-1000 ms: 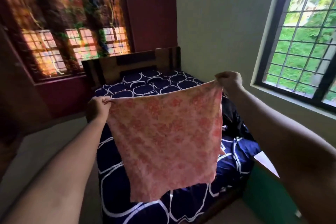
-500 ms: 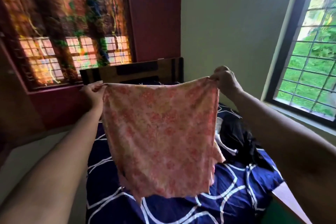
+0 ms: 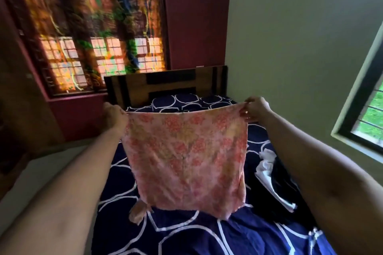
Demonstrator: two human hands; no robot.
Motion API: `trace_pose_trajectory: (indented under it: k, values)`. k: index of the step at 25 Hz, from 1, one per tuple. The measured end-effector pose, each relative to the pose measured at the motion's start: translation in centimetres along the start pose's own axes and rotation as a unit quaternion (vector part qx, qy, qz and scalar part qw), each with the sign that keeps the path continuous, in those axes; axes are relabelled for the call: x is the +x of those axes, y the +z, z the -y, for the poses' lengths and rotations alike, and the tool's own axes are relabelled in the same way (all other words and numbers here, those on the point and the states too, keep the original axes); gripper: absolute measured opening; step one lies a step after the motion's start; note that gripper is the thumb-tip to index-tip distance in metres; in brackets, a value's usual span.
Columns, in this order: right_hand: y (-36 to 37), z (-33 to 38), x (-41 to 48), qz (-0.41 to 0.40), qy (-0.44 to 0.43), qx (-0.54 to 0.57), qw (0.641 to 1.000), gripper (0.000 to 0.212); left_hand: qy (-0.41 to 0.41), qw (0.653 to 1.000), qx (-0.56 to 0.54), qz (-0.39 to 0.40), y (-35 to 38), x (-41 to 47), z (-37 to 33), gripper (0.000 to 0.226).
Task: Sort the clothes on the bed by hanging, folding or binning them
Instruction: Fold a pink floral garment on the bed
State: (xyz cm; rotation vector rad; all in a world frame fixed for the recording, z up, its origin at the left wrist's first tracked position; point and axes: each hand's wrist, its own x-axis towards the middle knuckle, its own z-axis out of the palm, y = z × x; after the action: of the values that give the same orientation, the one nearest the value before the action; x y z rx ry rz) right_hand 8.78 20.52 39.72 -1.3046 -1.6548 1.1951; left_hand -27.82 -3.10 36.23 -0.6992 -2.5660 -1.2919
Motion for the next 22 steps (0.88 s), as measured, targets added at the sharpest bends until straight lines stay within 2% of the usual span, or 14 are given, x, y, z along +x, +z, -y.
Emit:
trace_pose_trajectory:
  k: [2,3,4,5,6,7,8,10,11,13,16,17,19,22]
  values:
    - [2.6,0.2,4.3,0.031,0.007,0.079,0.996,0.018,-0.129,0.986,-0.101,-0.041,3.3,3.5,0.6,0.048]
    - [3.7,0.8,6.6,0.038,0.007,0.124,0.992,0.017,-0.161,0.972,-0.157,-0.073,6.0,6.6,1.9,0.053]
    - [4.3,1.8,7.8,0.043,0.007,0.174,0.984,0.016,-0.2,0.954,-0.213,-0.061,7.9,9.1,1.9,0.051]
    - [4.6,3.0,8.8,0.044,-0.001,0.231,0.972,0.017,-0.219,0.93,-0.292,-0.049,8.0,9.9,0.2,0.037]
    - [4.6,4.2,9.4,0.043,-0.018,0.287,0.957,0.019,-0.207,0.916,-0.341,-0.048,7.3,9.4,-2.1,0.014]
    - [4.4,5.3,9.9,0.042,-0.04,0.346,0.936,0.021,-0.179,0.907,-0.376,-0.058,6.5,8.9,-4.4,0.005]
    - [3.8,6.2,9.9,0.039,-0.061,0.401,0.913,0.024,-0.146,0.898,-0.409,-0.072,4.6,7.0,-8.0,0.011]
    - [2.7,6.9,10.3,0.027,-0.094,0.502,0.859,0.028,-0.007,0.894,-0.425,-0.139,2.2,4.9,-10.7,0.013]
    - [2.0,6.7,10.2,0.031,-0.102,0.534,0.839,0.031,0.047,0.895,-0.412,-0.166,1.6,3.7,-10.9,0.022]
    - [0.9,4.3,9.2,0.056,-0.106,0.559,0.821,0.035,0.125,0.91,-0.349,-0.186,1.2,-0.2,-8.7,0.035]
    - [0.7,-5.0,7.0,0.067,-0.064,0.495,0.864,0.035,0.152,0.951,-0.218,-0.159,4.4,-9.4,0.8,0.035]
    - [1.2,-9.3,6.0,0.065,-0.032,0.464,0.883,0.035,0.142,0.967,-0.165,-0.132,6.0,-13.1,5.1,0.034]
    - [2.4,-18.6,3.9,0.053,0.053,0.398,0.914,0.033,0.107,0.99,-0.064,-0.065,8.8,-20.9,12.9,0.011]
    - [3.9,-30.7,1.3,0.031,0.178,0.218,0.959,0.029,0.041,0.997,0.037,0.054,11.1,-30.9,19.9,0.02]
